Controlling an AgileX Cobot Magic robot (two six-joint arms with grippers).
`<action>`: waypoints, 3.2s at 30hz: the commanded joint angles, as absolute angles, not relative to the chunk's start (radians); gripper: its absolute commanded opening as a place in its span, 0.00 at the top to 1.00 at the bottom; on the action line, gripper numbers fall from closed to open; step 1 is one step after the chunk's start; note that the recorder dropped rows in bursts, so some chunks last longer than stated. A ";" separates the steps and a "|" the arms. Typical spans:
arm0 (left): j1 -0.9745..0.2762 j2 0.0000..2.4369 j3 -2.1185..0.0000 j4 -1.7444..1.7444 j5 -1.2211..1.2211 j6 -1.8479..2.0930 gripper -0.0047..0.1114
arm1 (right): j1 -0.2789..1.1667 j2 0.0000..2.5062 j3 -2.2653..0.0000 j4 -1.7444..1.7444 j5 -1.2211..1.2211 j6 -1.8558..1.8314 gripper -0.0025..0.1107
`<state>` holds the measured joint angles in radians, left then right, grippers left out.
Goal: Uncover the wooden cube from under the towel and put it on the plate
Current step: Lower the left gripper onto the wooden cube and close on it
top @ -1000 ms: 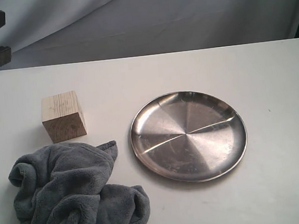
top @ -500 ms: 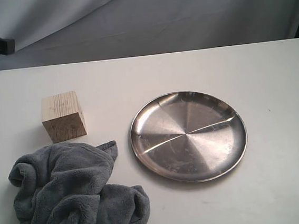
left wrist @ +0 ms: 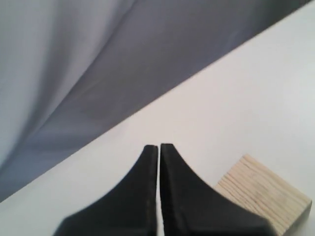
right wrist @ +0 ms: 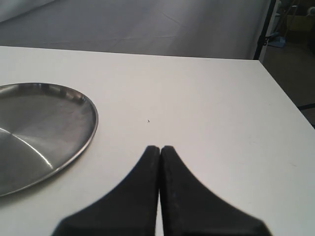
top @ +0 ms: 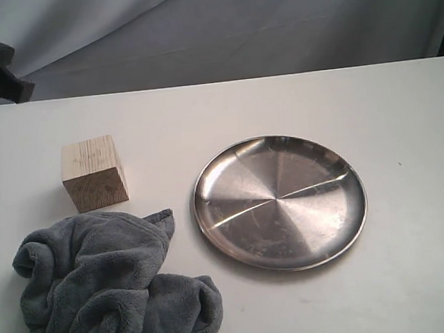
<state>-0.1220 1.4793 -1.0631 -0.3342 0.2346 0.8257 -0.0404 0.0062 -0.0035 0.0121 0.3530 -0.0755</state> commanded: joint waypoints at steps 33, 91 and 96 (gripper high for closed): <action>-0.133 1.852 -1.320 -0.276 0.627 1.287 0.91 | -0.037 0.000 0.000 0.010 0.347 -0.074 0.98; -0.133 2.063 -1.318 -0.372 0.467 1.503 0.06 | -0.037 0.000 0.000 0.010 0.347 -0.074 0.98; -0.133 2.079 -1.318 -0.372 0.467 1.503 0.06 | -0.037 0.000 0.000 0.010 0.347 -0.074 0.98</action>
